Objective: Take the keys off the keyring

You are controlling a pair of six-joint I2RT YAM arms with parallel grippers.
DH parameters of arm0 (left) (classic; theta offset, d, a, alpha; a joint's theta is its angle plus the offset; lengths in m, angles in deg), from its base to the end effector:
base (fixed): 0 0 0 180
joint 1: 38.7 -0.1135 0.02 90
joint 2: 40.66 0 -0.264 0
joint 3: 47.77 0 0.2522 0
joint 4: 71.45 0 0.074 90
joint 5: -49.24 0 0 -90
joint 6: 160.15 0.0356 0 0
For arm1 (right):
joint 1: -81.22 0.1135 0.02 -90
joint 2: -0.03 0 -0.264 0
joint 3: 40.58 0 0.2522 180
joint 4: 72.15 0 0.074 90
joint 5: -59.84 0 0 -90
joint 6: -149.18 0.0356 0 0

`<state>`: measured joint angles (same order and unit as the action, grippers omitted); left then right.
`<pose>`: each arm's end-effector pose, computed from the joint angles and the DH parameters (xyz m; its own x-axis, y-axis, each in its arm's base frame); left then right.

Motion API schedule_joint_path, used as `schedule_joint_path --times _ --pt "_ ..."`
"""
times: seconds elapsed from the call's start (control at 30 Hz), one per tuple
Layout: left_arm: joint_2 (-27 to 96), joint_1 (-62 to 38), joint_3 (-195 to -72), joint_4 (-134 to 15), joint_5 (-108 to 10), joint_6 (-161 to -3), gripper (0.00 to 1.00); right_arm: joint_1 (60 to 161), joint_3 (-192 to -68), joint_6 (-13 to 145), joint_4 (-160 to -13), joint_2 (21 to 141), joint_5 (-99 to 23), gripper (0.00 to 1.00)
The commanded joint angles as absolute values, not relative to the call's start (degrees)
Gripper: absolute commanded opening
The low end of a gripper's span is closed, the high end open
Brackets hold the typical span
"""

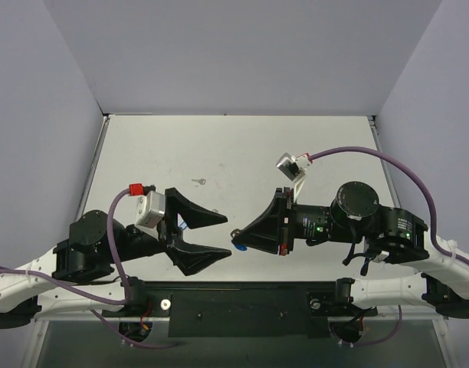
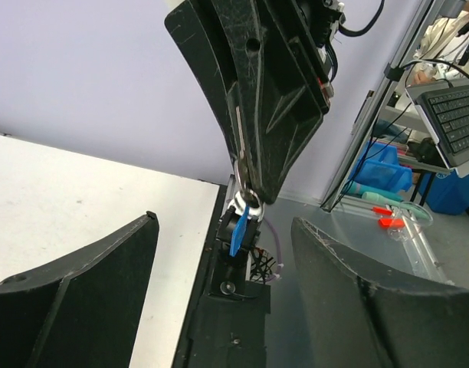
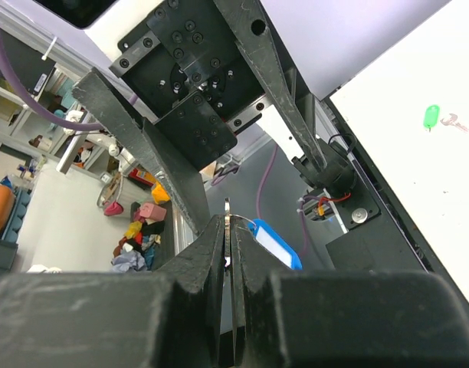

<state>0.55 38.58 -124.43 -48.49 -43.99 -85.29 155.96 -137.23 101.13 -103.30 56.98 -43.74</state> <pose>0.0275 -0.1309 0.4574 -0.2116 -0.2470 -0.9456 0.9642 0.1053 -0.2432 0.0386 0.1734 0.5120 -0.6386 0.1280 -0.7588 -0.7691 -0.0722 0.6351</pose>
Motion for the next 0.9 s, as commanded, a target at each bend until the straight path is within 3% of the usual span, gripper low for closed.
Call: schedule_joint_path --times 0.0,0.13,0.57,0.87 --pt "-2.33 38.73 -121.31 -52.58 -43.13 -80.88 0.79 156.54 -139.59 101.28 -101.29 57.33 -43.96 0.0" --pt "-2.43 38.82 -119.81 -55.22 -43.05 -79.29 0.73 156.54 -139.24 101.28 -101.03 57.25 -44.13 0.0" --pt "-0.49 38.82 -118.93 -61.46 -44.54 -76.92 0.72 156.45 -138.19 101.46 -100.24 56.98 -43.96 0.0" --pt "1.18 38.73 -119.98 -61.56 -45.68 -76.92 0.59 156.54 -137.66 101.72 -99.53 56.81 -43.95 0.0"
